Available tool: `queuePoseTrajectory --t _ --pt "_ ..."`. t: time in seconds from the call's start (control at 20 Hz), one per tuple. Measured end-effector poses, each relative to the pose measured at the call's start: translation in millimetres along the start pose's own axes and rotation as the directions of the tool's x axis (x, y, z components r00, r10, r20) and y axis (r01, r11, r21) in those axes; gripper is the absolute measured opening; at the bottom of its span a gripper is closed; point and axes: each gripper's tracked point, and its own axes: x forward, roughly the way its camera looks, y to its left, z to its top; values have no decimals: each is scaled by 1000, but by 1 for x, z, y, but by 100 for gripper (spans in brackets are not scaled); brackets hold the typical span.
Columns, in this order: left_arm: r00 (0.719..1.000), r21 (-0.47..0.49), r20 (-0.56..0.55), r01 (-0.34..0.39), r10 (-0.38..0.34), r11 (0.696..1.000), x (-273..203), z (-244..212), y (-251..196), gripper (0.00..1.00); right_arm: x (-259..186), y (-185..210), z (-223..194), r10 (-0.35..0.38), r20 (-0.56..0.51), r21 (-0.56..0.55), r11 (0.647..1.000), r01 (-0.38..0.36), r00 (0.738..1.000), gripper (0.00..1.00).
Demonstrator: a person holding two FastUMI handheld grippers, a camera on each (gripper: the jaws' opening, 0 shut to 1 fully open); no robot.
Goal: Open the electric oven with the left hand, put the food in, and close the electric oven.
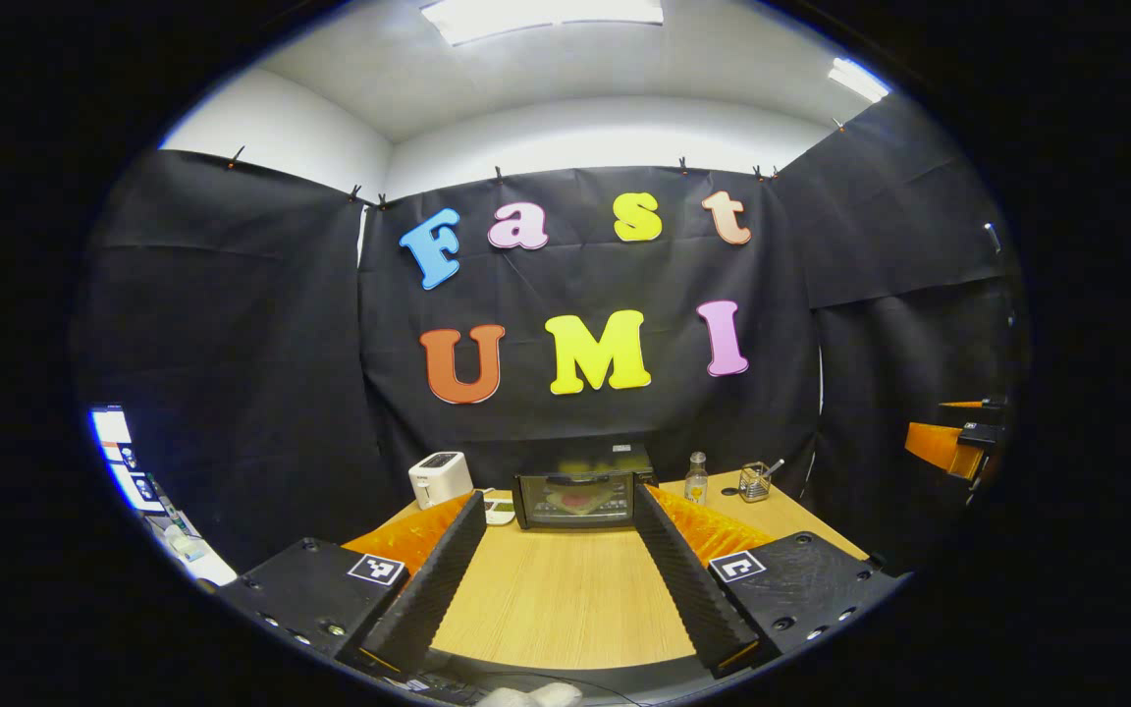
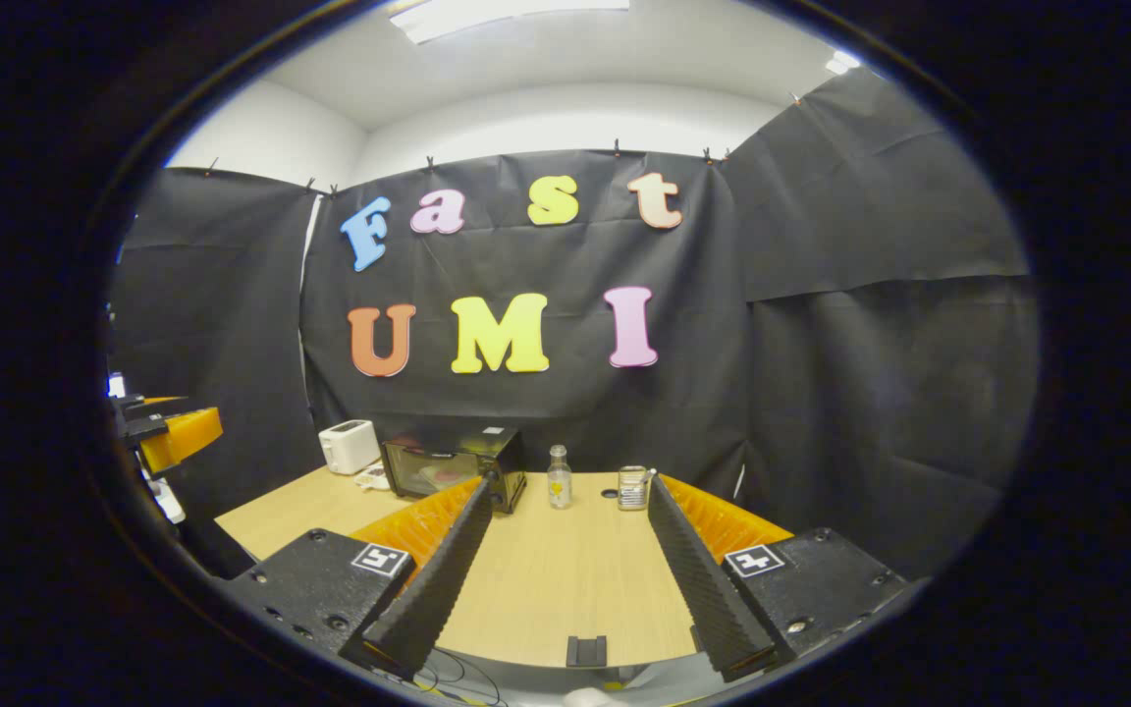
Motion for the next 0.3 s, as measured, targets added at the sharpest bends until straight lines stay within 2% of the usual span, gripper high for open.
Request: queuePoseTrajectory --t 0.3 --pt "1000 3 0 26 -26 1000 1 -1 -9 96 -8 -10 -1 -21 6 -9 1000 21 1000 100"
